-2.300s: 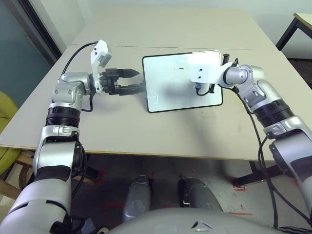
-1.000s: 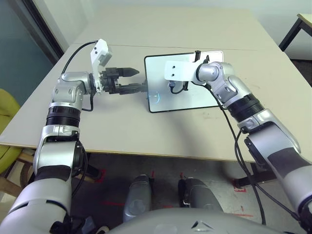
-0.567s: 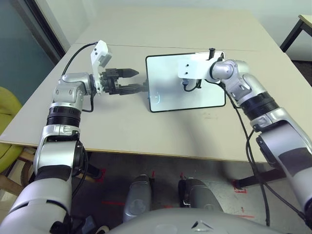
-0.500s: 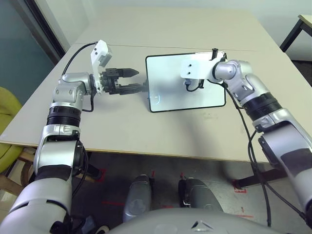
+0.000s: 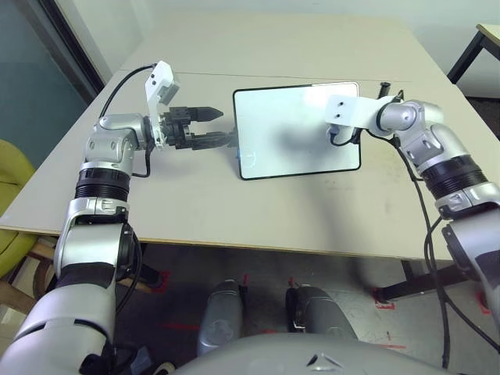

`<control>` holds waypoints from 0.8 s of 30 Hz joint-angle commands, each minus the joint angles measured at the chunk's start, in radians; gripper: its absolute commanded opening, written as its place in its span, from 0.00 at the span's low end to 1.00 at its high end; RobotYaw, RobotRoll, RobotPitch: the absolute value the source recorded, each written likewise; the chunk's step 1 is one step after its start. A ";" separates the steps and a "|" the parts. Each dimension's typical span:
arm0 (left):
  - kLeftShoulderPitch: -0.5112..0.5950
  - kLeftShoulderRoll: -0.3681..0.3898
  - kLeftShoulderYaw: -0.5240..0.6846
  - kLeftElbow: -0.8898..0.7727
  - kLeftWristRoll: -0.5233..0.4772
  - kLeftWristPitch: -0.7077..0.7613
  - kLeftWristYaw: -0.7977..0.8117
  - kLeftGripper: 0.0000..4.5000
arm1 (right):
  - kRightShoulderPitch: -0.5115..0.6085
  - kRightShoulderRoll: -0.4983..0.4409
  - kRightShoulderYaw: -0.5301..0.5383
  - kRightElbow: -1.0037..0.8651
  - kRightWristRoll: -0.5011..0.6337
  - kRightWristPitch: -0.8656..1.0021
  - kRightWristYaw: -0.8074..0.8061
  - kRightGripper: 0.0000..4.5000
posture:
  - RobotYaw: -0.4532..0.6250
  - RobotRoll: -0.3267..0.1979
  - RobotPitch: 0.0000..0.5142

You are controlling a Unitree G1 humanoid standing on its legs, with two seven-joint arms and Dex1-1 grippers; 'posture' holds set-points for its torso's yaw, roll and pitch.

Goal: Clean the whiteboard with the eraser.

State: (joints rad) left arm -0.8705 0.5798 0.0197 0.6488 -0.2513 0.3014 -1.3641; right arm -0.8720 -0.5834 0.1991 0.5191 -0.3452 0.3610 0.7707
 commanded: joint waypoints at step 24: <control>0.003 0.000 -0.003 -0.002 -0.003 -0.004 0.005 1.00 | 0.137 0.024 -0.383 0.055 0.334 0.679 -0.297 0.05 | 0.54 0.62 0.13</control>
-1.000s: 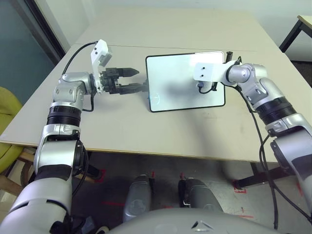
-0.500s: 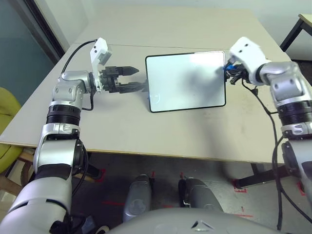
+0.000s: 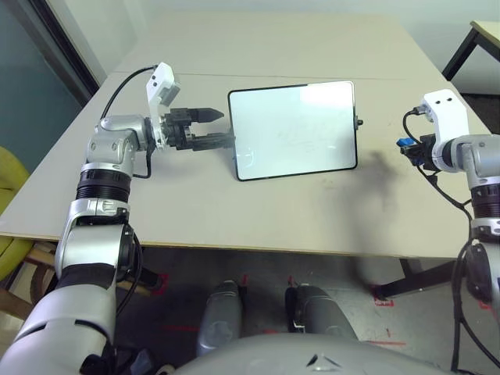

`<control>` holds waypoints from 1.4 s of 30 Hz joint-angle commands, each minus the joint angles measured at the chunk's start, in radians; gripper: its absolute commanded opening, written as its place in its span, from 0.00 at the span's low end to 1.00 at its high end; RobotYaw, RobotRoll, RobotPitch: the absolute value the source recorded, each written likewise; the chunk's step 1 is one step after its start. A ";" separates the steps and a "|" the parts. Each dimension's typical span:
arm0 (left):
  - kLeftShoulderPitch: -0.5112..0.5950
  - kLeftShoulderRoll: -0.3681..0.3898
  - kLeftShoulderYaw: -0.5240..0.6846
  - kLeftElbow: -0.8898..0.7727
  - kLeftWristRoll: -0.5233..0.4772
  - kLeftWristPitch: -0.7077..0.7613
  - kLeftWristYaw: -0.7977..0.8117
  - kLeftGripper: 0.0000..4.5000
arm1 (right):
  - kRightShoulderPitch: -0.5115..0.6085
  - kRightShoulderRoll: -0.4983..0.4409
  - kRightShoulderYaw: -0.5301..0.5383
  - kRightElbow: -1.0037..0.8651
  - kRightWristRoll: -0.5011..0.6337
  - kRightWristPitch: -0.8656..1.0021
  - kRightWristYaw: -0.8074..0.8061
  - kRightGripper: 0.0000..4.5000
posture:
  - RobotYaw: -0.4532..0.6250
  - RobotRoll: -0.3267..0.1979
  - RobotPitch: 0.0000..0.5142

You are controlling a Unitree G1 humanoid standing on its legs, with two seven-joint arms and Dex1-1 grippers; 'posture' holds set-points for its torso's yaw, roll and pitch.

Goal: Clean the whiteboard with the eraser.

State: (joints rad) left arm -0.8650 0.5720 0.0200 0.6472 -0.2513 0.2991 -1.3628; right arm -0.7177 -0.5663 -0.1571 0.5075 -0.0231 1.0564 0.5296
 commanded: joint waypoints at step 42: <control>0.161 -0.082 0.284 0.307 0.118 -0.449 1.188 1.00 | 0.118 0.029 -0.252 0.395 0.187 -1.198 -0.383 1.00 | 0.58 0.62 0.13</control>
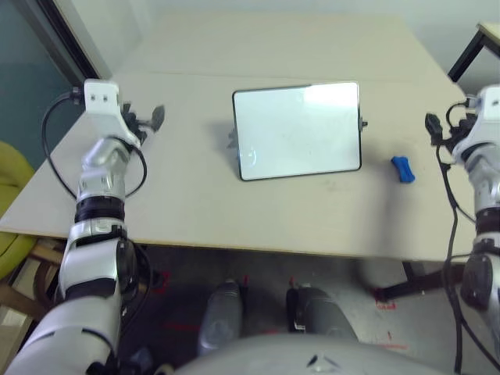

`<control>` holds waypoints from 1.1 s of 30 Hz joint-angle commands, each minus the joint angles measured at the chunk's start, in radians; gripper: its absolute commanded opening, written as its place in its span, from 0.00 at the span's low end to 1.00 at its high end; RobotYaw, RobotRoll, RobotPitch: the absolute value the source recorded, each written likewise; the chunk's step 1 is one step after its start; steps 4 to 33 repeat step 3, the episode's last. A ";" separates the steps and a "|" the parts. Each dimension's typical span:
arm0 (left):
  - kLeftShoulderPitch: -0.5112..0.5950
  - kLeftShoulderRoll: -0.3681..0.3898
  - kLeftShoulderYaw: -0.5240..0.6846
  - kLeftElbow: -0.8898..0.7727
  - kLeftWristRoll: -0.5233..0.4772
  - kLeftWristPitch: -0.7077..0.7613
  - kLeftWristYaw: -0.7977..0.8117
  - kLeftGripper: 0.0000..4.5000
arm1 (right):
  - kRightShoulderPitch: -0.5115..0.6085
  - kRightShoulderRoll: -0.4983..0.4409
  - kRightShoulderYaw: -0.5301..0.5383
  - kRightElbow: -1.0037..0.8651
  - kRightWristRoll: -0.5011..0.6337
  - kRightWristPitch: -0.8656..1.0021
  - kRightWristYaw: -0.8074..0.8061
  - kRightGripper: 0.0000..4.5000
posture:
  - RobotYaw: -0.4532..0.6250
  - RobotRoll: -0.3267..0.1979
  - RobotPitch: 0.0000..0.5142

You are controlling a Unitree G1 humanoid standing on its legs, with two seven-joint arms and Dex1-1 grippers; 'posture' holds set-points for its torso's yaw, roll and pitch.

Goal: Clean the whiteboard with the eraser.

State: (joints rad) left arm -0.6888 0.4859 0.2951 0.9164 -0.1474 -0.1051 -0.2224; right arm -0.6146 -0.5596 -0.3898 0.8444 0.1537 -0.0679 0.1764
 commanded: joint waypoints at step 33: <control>-0.043 0.015 0.013 0.075 0.007 -0.061 0.060 1.00 | 0.013 0.036 -0.024 0.101 0.022 -0.116 -0.036 1.00 | 0.57 0.62 0.14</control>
